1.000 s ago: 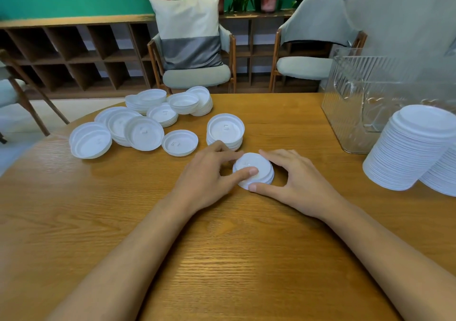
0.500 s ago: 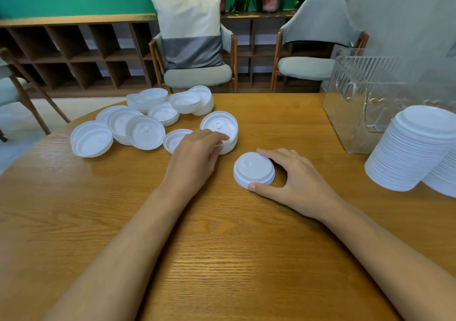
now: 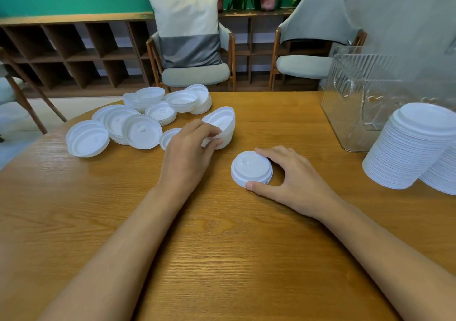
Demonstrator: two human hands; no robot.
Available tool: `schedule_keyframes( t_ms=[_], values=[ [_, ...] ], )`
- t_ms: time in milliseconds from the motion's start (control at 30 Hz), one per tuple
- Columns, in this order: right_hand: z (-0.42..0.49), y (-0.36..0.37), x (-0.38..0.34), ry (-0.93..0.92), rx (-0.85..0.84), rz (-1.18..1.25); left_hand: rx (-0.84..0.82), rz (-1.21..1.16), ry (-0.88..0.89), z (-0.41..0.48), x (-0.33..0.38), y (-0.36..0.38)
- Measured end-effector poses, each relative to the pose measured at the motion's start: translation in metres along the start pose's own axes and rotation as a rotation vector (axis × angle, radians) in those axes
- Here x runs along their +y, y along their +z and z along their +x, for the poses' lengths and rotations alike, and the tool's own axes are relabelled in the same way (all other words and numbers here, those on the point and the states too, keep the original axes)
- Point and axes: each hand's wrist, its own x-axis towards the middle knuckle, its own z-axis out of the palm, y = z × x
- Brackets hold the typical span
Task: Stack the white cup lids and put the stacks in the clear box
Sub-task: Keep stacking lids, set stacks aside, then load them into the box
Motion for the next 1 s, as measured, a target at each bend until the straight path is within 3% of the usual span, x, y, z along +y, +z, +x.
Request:
schedule_keyframes(
  t_ms=[100,333,500,800,1000],
  values=[
    [0.0,0.001,0.001,0.002,0.017,-0.004,0.03,-0.188,-0.045,-0.001,0.019,-0.005],
    [0.002,0.002,0.006,0.021,0.025,0.106,-0.154,-0.642,-0.492,-0.001,0.041,-0.011],
    [0.001,0.002,0.008,0.002,0.013,0.12,-0.306,-0.514,-0.533,-0.004,0.03,-0.005],
    [0.0,0.003,0.007,-0.104,0.025,0.074,-0.324,-0.262,-0.267,-0.017,0.028,0.015],
    [0.0,0.004,0.009,-0.096,0.03,0.075,-0.367,-0.186,-0.309,-0.018,0.038,0.012]
  ],
)
